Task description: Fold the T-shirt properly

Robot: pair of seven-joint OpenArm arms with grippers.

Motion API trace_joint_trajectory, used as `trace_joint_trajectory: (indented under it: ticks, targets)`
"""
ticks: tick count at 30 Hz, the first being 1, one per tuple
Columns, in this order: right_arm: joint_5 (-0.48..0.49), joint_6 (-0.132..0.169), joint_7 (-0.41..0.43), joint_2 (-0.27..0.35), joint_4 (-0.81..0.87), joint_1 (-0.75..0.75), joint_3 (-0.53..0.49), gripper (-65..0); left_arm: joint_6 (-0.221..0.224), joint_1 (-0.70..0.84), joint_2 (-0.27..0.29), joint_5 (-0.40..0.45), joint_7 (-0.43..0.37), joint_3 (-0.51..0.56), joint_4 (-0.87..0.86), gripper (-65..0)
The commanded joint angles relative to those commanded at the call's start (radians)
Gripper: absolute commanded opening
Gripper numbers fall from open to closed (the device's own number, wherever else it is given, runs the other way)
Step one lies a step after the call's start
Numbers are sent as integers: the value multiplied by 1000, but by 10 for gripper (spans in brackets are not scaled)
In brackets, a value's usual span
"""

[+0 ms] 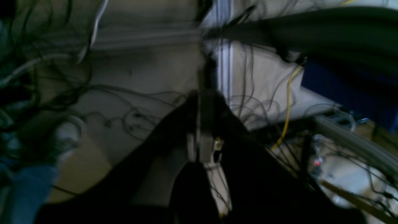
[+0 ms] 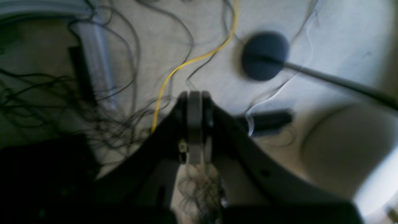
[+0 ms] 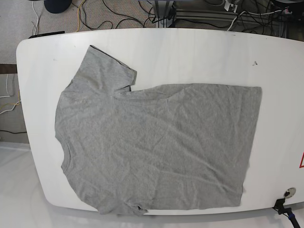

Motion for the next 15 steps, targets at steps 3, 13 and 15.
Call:
trace_joint_trajectory:
  ticks: [3, 13, 15]
  targets:
    - [-6, -50, -43, 8, 183, -85, 6, -650, -22, 100, -30, -44, 12, -10, 182, -650]
    - [-34, -69, -109, 26, 507, -173, 102, -650, -63, 212, -63, -33, 57, -49, 483, -650]
    - [-38, -60, -117, 25, 581, -179, 121, -650, -66, 213, -60, -35, 71, -85, 532, -650]
